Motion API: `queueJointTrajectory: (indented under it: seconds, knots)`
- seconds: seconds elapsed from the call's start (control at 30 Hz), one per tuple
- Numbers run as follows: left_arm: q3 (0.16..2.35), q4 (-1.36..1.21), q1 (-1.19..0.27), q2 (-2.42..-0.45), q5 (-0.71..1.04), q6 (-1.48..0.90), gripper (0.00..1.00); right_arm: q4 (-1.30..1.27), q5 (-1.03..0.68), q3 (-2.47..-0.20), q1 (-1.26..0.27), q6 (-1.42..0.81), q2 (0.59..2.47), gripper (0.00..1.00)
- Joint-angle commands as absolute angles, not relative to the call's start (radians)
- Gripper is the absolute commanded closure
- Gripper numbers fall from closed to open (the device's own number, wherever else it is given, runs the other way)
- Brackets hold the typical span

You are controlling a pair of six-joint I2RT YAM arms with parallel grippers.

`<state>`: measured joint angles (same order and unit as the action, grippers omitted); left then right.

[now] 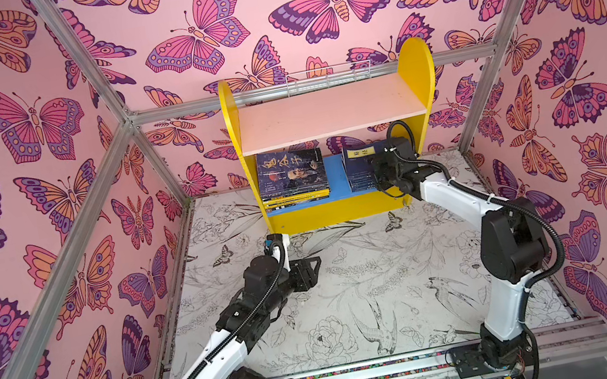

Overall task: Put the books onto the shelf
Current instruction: 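Lower the book flat onto the shelf pile and push it with the right gripper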

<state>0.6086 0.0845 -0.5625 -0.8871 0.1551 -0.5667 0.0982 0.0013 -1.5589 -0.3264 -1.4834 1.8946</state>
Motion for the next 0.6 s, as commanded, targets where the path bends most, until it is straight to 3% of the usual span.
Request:
queueJointTrajectory:
  seconds: [0.0, 0.57]
  knots:
    - [0.604, 0.102, -0.558, -0.893, 0.138, -0.577, 0.32, 0.175, -0.026, -1.566, -0.308, -1.455, 1.905, 0.32]
    - [0.603, 0.102, -0.558, -0.904, 0.142, -0.586, 0.32, 0.196, 0.077, -1.462, -0.268, -1.419, 1.810, 0.32]
